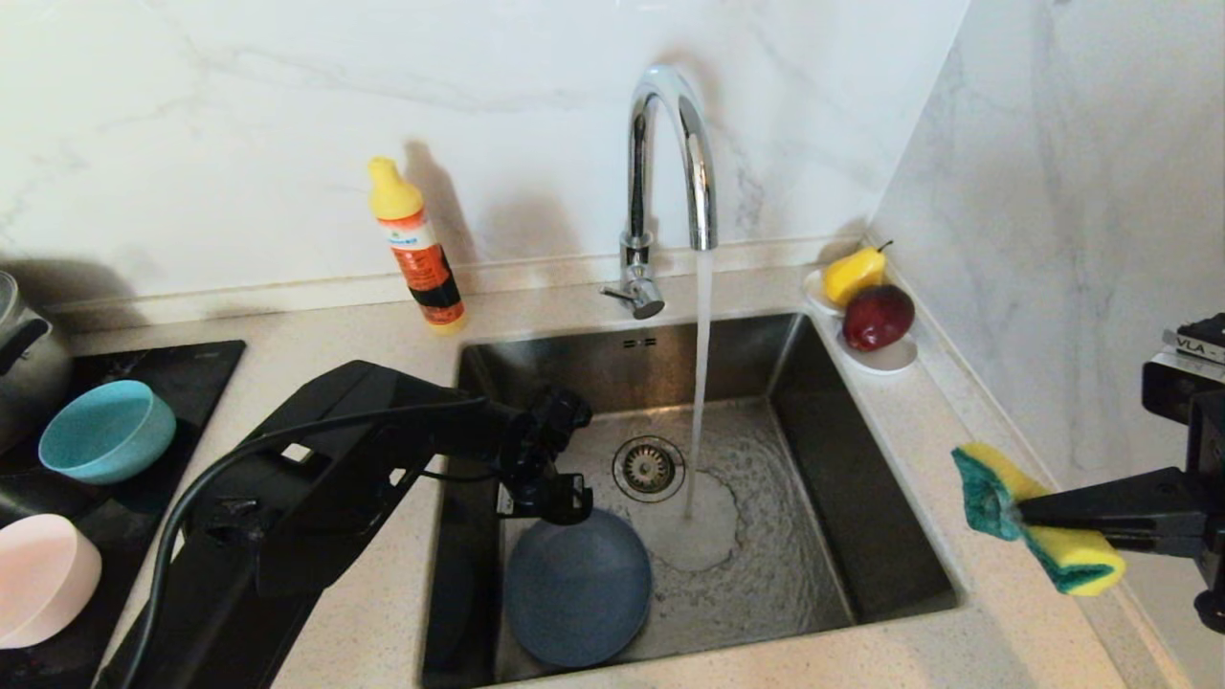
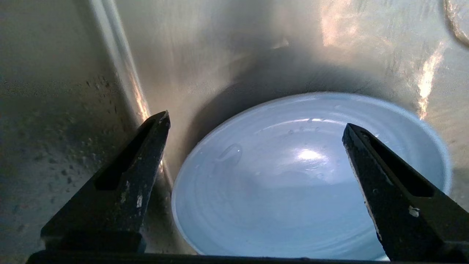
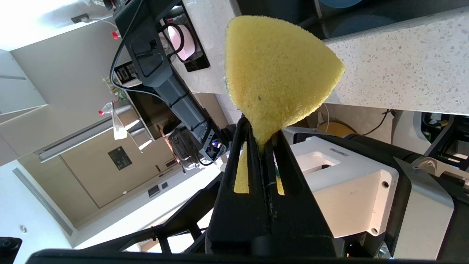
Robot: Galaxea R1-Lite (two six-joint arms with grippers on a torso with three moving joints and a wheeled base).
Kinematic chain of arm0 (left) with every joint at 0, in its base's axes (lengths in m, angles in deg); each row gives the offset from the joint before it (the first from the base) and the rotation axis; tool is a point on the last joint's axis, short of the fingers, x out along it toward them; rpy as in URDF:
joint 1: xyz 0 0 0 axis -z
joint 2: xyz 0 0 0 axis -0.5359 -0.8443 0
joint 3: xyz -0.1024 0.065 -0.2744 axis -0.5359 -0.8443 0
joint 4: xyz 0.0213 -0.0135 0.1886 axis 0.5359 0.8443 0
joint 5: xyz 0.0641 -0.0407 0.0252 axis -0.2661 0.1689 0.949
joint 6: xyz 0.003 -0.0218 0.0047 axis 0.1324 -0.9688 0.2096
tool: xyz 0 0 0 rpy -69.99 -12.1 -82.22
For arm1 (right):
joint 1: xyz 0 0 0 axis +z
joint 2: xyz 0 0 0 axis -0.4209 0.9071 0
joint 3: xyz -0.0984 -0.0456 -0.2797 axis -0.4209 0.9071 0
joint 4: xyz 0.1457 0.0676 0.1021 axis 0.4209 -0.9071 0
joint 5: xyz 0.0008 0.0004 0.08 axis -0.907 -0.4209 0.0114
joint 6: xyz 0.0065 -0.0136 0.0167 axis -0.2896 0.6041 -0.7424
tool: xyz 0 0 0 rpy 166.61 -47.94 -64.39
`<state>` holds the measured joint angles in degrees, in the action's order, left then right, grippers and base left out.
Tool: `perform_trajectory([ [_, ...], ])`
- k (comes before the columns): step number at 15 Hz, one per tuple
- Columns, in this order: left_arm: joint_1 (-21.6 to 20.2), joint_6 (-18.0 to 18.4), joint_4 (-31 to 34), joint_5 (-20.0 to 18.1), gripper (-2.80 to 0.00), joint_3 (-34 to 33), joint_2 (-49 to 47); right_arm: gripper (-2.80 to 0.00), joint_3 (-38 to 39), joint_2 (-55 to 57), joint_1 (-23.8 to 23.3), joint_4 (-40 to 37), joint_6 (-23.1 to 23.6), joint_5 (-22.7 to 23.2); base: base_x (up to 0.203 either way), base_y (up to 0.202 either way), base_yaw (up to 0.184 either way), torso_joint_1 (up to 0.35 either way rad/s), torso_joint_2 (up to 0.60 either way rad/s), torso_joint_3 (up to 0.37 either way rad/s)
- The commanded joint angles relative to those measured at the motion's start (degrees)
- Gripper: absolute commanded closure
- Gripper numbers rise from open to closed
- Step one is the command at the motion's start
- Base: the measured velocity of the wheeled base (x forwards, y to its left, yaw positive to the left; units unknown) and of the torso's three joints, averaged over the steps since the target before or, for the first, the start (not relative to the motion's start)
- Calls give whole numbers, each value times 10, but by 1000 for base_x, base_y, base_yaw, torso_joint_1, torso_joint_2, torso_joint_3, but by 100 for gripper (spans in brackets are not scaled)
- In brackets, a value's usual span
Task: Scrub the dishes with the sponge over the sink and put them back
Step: Rinse the plate
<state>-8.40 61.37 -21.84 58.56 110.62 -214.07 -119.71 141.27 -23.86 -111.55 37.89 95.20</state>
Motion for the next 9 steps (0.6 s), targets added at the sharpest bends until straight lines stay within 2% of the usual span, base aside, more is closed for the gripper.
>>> perform_trajectory([
  [1,1,1,7,2,-280,1,-9,0,2,2,0,-1,-1,3,0,0,0,0,0,0],
  [9,2,11,18,2,-280,37,-28,0,21,0,-11,15,-2,7,0,0,0,0,0,0],
])
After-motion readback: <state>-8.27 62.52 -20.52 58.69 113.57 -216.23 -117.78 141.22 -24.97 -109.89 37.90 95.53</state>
